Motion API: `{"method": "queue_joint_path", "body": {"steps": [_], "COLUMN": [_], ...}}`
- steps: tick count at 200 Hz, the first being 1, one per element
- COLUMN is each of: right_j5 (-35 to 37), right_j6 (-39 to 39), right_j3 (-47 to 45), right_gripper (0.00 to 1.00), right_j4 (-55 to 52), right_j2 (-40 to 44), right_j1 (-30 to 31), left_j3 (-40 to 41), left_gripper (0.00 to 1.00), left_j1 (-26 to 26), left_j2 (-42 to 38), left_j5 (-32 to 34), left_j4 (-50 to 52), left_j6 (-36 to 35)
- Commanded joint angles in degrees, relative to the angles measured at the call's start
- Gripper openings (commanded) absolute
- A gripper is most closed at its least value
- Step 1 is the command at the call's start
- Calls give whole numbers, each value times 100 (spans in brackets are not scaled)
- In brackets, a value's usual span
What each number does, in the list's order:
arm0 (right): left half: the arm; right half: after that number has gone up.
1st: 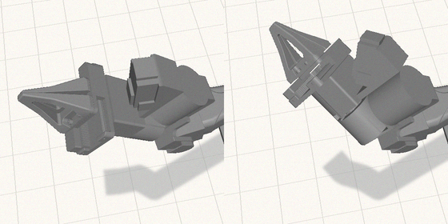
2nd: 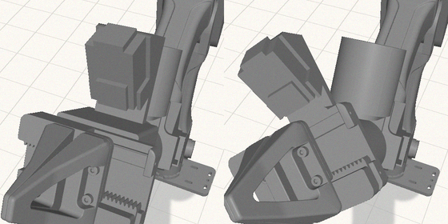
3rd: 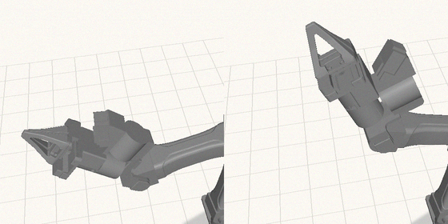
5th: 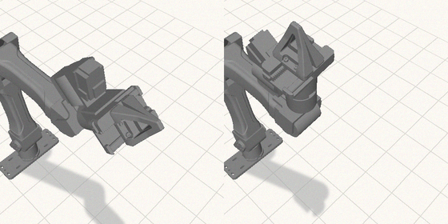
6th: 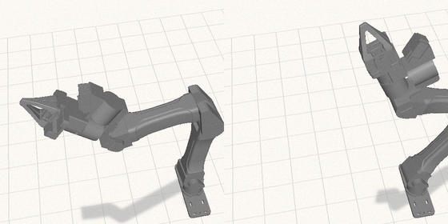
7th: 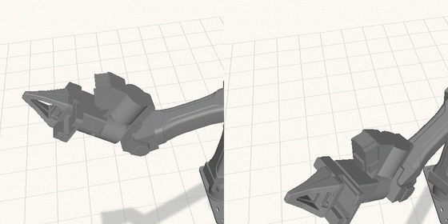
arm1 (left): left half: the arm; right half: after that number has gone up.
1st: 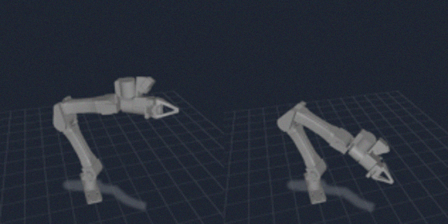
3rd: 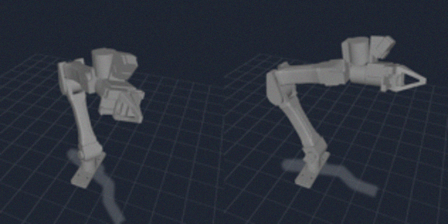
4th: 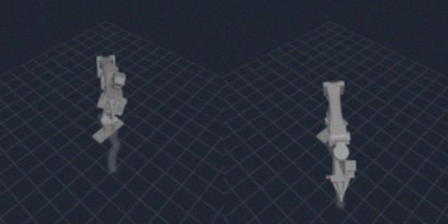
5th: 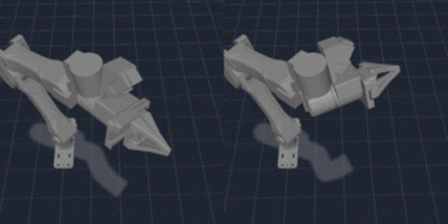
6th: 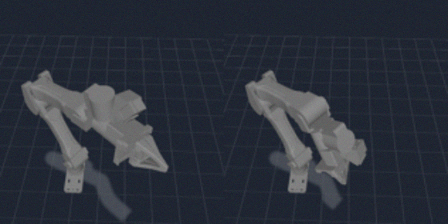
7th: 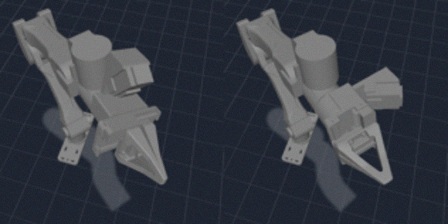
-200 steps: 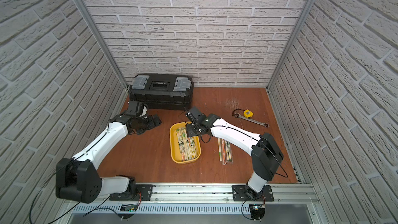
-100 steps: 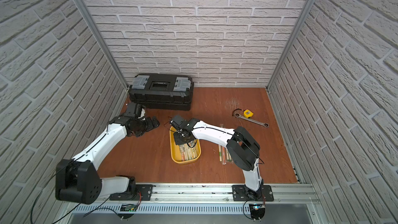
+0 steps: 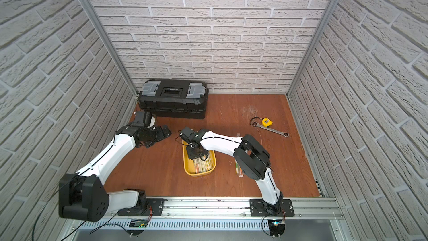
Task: Take the paired disposable chopsticks out of the storage box
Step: Pick up the paired disposable chopsticks from the storage box.
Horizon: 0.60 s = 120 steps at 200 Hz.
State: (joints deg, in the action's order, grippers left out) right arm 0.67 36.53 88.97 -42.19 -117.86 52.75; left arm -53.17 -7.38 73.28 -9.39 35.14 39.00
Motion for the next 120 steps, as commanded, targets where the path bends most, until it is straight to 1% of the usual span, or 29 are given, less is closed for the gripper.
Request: {"method": "queue_joint_path", "body": {"steps": [1,41,73,120], "right_j5": [197,215,286,357], "right_j6": [-63,-87,-87,-81], "right_j3": [163,254,279,282], "right_gripper": [21,21,24,24], "right_j4": [-163,-235,-299,-369], "right_j2": [-48,-158,-156,-149], "right_j1": [16,7,-4,-15], "left_j3": [87,96,100,99], "left_gripper": [98,98,98,98], "left_j1": [51,52,52,52], "left_j2": [-86,-68,-50,-7], "left_j5": [-54,-72,-81,-127], "left_j4": [-154,-182,-209,-253], "left_j6": [-63,-62,-53,-52]}}
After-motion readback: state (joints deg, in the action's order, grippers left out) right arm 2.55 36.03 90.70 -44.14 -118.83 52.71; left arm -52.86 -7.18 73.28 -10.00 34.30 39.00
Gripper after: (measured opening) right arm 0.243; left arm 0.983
